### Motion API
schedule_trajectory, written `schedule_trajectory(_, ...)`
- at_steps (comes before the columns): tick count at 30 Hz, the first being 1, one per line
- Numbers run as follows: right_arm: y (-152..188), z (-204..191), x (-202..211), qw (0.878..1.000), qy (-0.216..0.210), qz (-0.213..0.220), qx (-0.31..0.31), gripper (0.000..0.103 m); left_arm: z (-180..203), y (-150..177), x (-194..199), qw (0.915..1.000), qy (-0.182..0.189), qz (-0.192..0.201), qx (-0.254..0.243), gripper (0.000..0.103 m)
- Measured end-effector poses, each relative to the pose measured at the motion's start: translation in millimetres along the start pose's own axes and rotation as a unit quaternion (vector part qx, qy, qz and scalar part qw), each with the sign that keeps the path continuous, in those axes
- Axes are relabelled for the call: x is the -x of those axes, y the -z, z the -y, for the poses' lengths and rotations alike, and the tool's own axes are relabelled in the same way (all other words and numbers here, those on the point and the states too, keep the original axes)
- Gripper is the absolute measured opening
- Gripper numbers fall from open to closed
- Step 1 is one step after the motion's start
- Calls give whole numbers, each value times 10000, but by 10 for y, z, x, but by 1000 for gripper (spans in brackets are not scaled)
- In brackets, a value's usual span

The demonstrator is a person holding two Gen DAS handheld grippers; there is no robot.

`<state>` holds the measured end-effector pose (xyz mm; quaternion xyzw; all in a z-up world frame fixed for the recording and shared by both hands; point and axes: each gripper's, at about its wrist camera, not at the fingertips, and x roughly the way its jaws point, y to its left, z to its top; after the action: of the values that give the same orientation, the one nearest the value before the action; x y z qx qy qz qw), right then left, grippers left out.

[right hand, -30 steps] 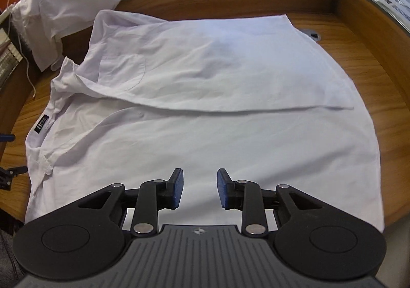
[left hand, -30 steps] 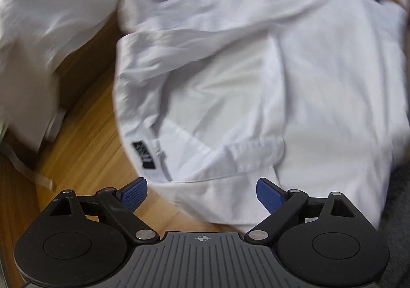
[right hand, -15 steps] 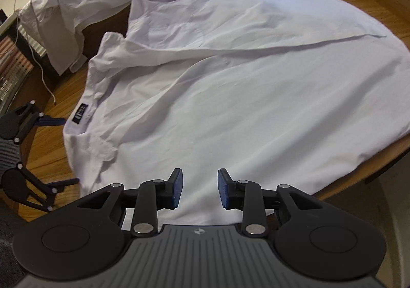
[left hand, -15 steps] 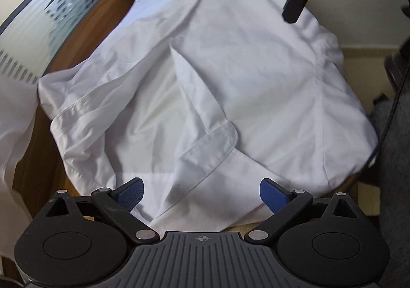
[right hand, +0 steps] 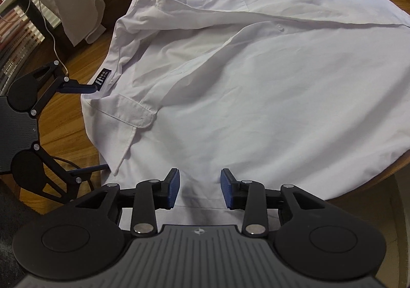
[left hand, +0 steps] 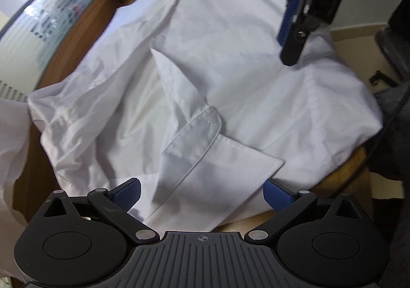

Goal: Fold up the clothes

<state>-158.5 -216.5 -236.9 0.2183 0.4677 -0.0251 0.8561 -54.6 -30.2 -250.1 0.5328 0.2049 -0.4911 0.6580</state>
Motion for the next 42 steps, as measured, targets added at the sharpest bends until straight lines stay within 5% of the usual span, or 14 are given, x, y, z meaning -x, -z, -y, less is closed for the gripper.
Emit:
schedule_trajectory(6, 43, -72, -42, 9994, 87, -98, 307, 41, -191, 64, -62, 9953, -781, -1, 569, 93)
schedule_trajectory(9, 68, -75, -64, 9990, 125, -175, 379, 41, -452, 134, -118, 9871, -623, -176, 1467, 86)
schedule_trajectory(16, 145, -72, -76, 9983, 149, -243, 507, 40, -835, 340, -234, 9372, -184, -623, 3427, 85)
schedule_trajectory(23, 130, -80, -75, 9981, 99, -334, 502, 40, -1021, 440, 219, 9142, -159, 115, 4049, 87)
schedule_trajectory(27, 102, -47, -72, 9980, 27, -391, 490, 40, -1308, 511, 243, 8984, -456, 188, 4365, 90)
schedule_trajectory(33, 79, -22, -108, 9984, -58, -405, 393, 40, -1731, 533, -152, 8814, -683, 173, 4670, 88)
schedule_trajectory(37, 86, -41, -109, 9984, -14, -390, 418, 41, -1934, 532, -470, 8608, -473, 326, 5057, 84)
schedule_trajectory(42, 80, -74, -116, 9981, 66, -404, 452, 42, -2061, 532, -725, 8499, -161, 398, 5251, 79)
